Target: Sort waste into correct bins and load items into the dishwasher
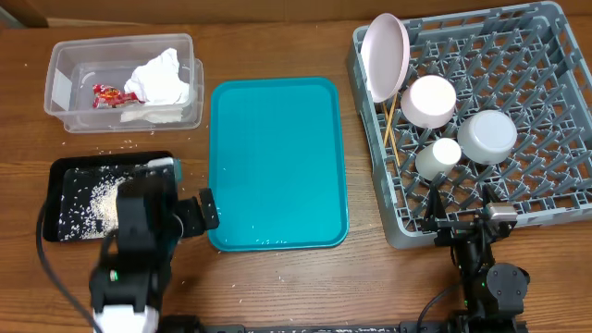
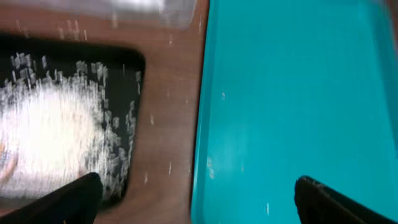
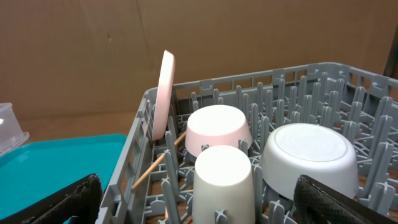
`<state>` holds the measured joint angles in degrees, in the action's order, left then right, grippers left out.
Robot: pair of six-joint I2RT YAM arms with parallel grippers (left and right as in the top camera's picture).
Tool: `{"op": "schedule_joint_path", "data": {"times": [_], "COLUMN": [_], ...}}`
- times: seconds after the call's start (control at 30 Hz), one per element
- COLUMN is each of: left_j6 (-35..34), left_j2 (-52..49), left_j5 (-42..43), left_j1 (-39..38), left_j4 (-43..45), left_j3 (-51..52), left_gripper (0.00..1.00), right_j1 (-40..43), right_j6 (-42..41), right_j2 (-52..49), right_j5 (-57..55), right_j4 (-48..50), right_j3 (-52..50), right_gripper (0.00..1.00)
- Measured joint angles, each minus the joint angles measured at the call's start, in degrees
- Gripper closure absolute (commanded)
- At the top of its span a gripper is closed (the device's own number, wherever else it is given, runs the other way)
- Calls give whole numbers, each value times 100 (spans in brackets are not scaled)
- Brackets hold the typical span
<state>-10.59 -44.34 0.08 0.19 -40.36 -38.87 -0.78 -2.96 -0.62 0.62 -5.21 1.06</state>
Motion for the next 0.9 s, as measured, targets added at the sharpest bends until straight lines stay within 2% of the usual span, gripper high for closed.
{"op": "schedule_joint_path", "data": {"times": [0.23,0.67,0.9], "left_j6": [28,28,57], "left_j2": [1429,3611,4242], "left_j5": [-79,-79,-166], "left_j1": [0,0,0], "left_j4": [1681,3318,3611], "left_j3": [1679,3593,3821], "left_gripper": [0,0,0], "right_j1": [-2,0,0], "right_j6": [0,-2,2], "right_j2": [0,0,0], "right_j5": [-2,-2,-2], "right_j4": [4,4,0], "right_j3": [0,0,0], "right_gripper": [0,0,0]}}
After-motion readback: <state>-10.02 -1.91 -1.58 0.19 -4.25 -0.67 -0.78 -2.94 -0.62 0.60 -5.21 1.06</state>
